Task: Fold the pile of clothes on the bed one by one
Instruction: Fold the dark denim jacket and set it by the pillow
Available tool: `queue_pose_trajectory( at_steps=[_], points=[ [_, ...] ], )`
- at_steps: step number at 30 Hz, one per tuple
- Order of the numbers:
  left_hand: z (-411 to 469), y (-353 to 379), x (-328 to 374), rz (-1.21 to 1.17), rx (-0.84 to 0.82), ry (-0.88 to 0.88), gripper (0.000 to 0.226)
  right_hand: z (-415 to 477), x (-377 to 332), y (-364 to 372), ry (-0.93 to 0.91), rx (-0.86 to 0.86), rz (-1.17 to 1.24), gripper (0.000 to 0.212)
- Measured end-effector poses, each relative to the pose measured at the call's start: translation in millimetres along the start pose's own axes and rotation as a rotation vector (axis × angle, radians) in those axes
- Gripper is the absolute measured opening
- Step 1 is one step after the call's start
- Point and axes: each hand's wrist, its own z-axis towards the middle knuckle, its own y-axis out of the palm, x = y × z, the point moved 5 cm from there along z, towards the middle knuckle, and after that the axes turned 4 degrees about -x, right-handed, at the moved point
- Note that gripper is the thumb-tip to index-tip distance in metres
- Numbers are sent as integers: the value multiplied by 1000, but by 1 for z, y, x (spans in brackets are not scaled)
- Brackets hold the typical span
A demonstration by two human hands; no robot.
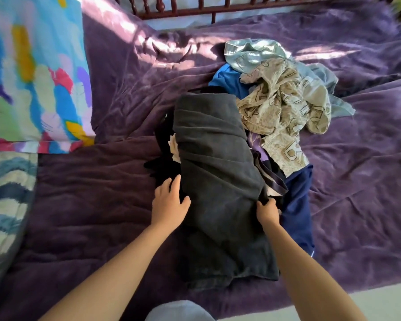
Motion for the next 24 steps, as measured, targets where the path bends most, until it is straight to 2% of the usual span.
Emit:
queue_pose_trajectory(
  at_steps=[2, 4, 7, 10, 13, 17, 20, 24],
  points=[
    [11, 4, 10, 106, -31, 22, 65, -4, -16, -6, -78, 56, -180, 53],
    [26, 5, 23, 221, -24, 69, 66, -7, -41, -11, -256, 146, -324, 59],
    [57, 1, 46, 358, 21, 152, 66, -16, -88, -5, -575, 206, -431, 54],
    [102, -9, 62, 461, 20, 185, 74, -10, -128, 14, -759, 197, -513, 56],
    [144, -11, 61, 498, -95, 165, 92, 12, -132, 41, -717, 73, -614, 66],
    [191, -7, 26, 322, -362, -96, 116, 41, -121, 71, -699, -67, -730, 77],
    [210, 4, 14, 334, -430, -108, 120, 60, -119, 83, -659, -138, -736, 76],
    [228, 19, 6, 309, -495, -112, 121, 79, -120, 89, -634, -207, -729, 87]
  ],
)
